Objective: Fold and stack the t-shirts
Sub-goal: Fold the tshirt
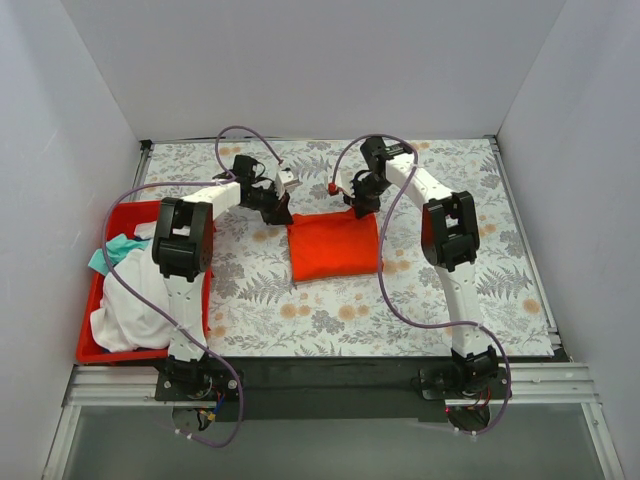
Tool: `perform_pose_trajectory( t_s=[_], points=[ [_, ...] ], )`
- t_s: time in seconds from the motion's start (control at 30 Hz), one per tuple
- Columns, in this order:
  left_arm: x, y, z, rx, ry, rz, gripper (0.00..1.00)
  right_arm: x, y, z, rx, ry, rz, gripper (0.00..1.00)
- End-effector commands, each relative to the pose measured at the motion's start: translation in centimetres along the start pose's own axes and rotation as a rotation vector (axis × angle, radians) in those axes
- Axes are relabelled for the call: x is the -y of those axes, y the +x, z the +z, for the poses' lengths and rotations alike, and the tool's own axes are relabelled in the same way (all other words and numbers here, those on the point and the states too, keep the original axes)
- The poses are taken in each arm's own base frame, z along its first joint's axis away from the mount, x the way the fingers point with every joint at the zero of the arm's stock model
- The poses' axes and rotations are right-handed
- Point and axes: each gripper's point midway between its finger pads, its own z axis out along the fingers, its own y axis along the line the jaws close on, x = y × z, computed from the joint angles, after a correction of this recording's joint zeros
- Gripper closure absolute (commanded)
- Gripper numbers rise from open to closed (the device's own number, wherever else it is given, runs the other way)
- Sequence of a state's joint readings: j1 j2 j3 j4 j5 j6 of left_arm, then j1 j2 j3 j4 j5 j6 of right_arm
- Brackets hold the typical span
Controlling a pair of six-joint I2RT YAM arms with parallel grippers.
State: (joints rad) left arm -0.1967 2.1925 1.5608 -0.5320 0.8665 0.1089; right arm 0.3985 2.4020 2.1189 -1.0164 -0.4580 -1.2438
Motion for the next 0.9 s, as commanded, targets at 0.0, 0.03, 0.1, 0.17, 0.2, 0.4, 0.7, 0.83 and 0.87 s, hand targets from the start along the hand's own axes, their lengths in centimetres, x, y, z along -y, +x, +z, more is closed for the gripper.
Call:
perform_pose_trajectory(
  t_s=[0.0, 0.03, 0.1, 0.17, 0.2, 0.4, 0.7, 0.83, 0.87],
  points=[
    [-2.0, -2.0, -0.9, 0.026, -0.099, 0.046, 0.92, 0.8, -0.8, -1.6, 0.012, 0.051, 0.033, 0.99],
    [-2.3, -2.4, -1.2, 0.033, -0.119, 0.038, 0.92, 0.5, -0.9, -1.8, 0.017, 0.05, 0.062, 0.99],
    [-2.8, -4.7, -2.2, 0.081, -0.149, 0.012, 0.93, 0.0, -1.6, -3.1, 0.031, 0.065, 0.076, 0.99],
    [-2.1, -6.2, -2.8, 0.108, -0.137, -0.005, 0.94, -0.5, -1.9, -4.4, 0.044, 0.081, 0.11, 0.99],
    [-1.3, -7.8, -3.6, 0.143, -0.115, 0.018, 0.94, -0.6, -2.1, -4.9, 0.053, 0.087, 0.116, 0.99],
    [-0.6, -8.2, -3.5, 0.106, -0.152, 0.043, 0.9, -0.8, -1.6, -5.9, 0.04, 0.118, 0.128, 0.96],
    [-4.1, -6.3, -1.1, 0.089, -0.218, -0.018, 0.89, 0.2, 0.8, -3.6, -0.008, 0.105, 0.164, 0.98],
    [-6.0, -7.3, -0.2, 0.125, -0.243, -0.073, 0.88, 2.6, 1.7, -3.5, -0.015, 0.16, 0.186, 0.99],
    [-6.3, -7.4, -0.2, 0.128, -0.251, -0.082, 0.87, 3.1, 1.6, -3.7, -0.015, 0.178, 0.185, 0.97]
  ],
)
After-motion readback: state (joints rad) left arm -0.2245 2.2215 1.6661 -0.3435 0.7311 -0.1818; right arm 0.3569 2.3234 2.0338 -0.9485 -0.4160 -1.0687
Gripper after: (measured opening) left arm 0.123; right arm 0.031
